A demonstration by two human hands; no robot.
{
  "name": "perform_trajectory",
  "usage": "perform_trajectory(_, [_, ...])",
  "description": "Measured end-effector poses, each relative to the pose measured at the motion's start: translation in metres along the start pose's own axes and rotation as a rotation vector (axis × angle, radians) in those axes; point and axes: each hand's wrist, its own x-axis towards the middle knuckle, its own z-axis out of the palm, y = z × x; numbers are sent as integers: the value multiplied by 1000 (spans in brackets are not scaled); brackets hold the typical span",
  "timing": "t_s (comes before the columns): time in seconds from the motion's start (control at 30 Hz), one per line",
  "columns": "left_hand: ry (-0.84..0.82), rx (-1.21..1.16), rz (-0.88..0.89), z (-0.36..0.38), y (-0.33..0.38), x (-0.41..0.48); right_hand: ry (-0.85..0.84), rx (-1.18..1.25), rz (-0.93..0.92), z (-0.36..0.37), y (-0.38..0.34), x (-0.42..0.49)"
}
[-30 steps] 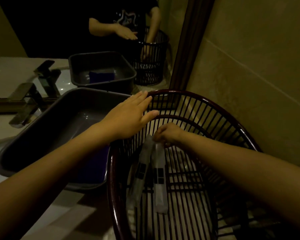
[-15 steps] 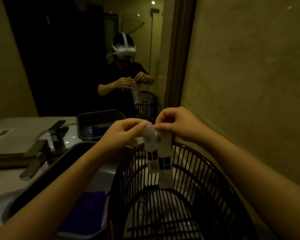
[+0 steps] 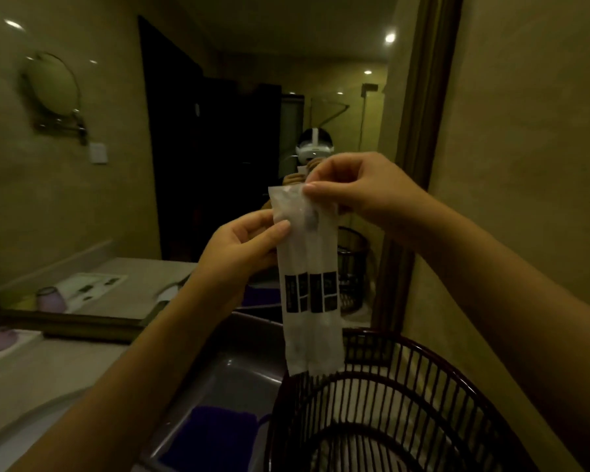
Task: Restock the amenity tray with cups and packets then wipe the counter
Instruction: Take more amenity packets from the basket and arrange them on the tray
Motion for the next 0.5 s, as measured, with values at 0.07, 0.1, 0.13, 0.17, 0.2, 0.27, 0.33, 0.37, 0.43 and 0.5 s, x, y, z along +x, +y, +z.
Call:
perform_trajectory(0.07, [29,3,4,-17,17,-1,-31,22,-49,11,-16,14])
perform_trajectory(0.1, [40,-7,5,-27,25,-2,-43,28,-68,17,-24,20])
perform_trajectory(0.13, [50,-18,7,-37,33,-5,-50,34,-85,24,-33,26])
perform_trajectory(0.17, [63,-26,10,-47,41,-7,-53,43,-105,32,-42,31])
perform_trajectory(0.2, [80,-34,15,-57,48,-11,-56,53,-128,40,-51,36])
perform_trajectory(0.27, [126,-42,23,-79,59,-21,-73,68,-171,62,-68,46])
perform_trajectory(0.33, [176,-33,28,-104,67,-35,-95,76,-198,89,-83,54])
perform_trajectory(0.37, [199,-25,24,-117,70,-42,-102,76,-207,103,-89,58])
perform_trajectory(0.43, [241,-14,6,-145,76,-58,-112,91,-214,135,-101,66])
perform_trajectory(0.5, [282,-5,-21,-175,82,-72,-136,127,-206,166,-111,75])
